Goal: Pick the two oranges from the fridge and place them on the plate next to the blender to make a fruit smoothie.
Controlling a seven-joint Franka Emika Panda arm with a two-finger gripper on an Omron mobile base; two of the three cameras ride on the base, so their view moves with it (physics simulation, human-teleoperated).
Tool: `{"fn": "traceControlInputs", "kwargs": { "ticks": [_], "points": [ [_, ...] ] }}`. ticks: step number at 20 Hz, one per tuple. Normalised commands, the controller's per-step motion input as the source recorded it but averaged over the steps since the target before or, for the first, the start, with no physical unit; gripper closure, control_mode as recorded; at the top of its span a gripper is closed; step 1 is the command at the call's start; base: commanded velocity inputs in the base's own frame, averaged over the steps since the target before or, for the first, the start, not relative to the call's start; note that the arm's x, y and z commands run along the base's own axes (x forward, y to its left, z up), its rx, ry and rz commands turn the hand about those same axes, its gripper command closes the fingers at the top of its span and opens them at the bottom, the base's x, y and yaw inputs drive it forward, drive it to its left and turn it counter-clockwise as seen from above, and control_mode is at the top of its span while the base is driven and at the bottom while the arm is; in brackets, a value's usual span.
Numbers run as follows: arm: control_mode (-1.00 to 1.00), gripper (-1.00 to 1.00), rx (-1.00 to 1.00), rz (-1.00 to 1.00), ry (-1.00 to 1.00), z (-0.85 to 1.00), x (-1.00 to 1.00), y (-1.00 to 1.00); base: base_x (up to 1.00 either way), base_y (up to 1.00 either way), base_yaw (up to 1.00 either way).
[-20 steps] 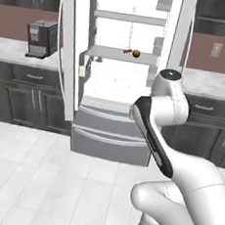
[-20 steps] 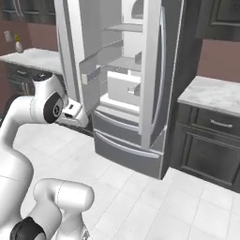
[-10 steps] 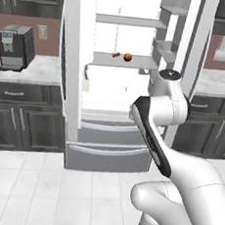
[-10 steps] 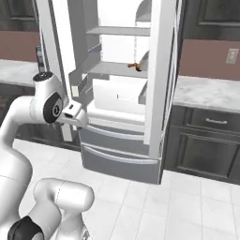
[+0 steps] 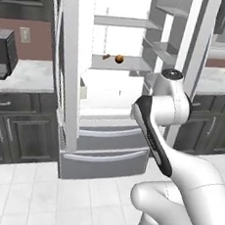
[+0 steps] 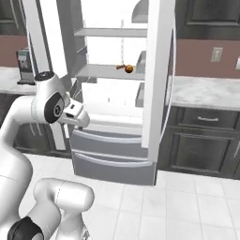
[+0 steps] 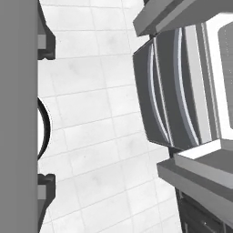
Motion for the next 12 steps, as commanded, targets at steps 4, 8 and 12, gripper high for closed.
{"fn": "traceControlInputs", "kwargs": {
  "ticks": [4,8,12],
  "points": [
    [1.0,-1.0,0.0,0.0,0.0,0.0,0.0,0.0,0.67,0.04,-0.2],
    [1.0,-1.0,0.0,0.0,0.0,0.0,0.0,0.0,0.62,0.03,-0.13],
    [1.0,-1.0,0.0,0.0,0.0,0.0,0.0,0.0,0.64,0.14,-0.11]
  ]
}}
